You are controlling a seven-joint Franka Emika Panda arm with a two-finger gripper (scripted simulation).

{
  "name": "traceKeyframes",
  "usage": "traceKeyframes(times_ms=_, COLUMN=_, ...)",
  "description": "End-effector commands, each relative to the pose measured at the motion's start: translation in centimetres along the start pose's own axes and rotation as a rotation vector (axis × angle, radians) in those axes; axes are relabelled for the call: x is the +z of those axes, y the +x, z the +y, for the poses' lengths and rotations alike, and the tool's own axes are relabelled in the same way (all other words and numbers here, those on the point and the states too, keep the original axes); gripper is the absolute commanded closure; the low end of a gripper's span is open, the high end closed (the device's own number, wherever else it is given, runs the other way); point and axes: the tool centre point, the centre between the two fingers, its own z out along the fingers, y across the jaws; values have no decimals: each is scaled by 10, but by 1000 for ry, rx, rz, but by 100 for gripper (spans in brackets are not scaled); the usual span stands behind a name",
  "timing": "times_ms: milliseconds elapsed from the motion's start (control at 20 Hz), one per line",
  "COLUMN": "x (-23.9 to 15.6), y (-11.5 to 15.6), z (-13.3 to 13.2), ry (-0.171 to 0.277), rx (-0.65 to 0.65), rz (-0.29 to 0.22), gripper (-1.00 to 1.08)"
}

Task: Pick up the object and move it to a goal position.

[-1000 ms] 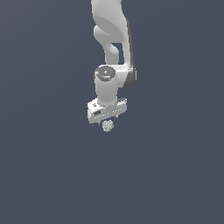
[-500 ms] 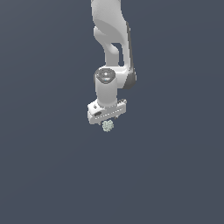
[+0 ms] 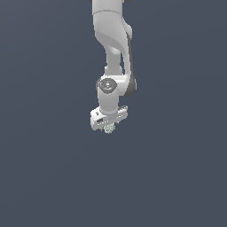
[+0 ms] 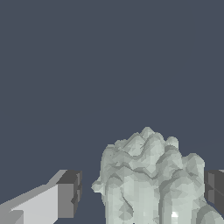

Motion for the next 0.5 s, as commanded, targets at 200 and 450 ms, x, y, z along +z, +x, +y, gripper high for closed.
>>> traceKeyframes(times_ms=200, x=4, y=1, z=0, ry=-1, rx=-1, rz=1, gripper=108)
traceKeyframes(times_ms=450, x=4, y=1, z=0, ry=-1, rx=-1, rz=1, gripper=108)
